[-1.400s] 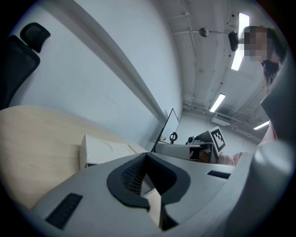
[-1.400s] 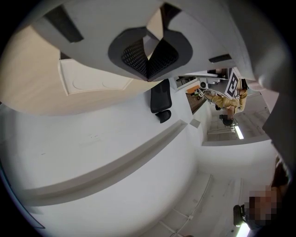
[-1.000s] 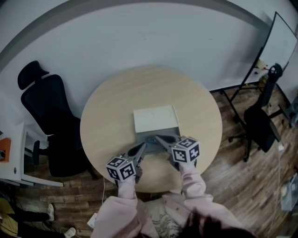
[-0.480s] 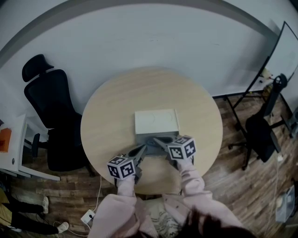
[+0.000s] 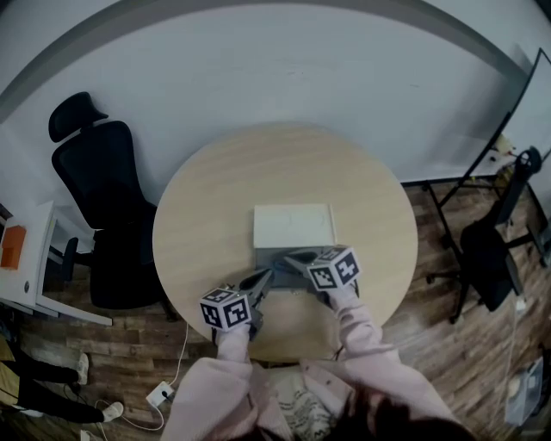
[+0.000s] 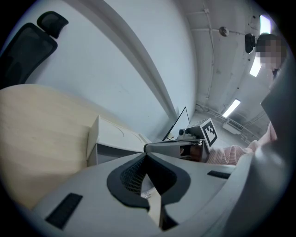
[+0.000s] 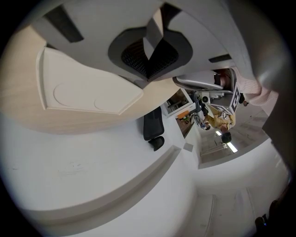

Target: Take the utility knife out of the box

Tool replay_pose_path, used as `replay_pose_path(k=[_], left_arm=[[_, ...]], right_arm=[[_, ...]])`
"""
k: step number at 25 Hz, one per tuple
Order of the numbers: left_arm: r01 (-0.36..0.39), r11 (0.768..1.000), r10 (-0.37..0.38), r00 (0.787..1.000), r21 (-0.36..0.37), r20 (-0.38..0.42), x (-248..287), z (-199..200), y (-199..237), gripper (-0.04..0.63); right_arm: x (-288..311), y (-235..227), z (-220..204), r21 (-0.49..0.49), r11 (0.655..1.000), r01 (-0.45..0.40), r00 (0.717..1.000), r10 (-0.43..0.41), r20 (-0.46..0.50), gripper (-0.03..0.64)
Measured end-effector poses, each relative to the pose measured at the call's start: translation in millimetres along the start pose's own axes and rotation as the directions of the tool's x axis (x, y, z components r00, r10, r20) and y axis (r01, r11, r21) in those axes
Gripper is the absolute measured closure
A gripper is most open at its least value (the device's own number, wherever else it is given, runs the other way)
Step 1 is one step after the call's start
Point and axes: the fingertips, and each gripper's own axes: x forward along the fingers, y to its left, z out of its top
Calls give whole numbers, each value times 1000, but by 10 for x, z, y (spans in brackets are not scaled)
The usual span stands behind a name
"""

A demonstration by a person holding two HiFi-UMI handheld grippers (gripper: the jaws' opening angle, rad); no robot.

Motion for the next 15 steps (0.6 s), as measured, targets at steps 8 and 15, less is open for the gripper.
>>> replay_pose_path(k=[8, 15], left_arm=[[-4, 1000, 4, 1000, -18, -14, 52, -55, 30, 595], [-13, 1000, 12, 1000, -27, -19, 71, -74, 57, 595]], right_arm=[[110, -96, -147, -21, 1000, -8, 995, 6, -101, 614], [198, -175, -253, -68, 998, -2, 986, -9, -164, 612]])
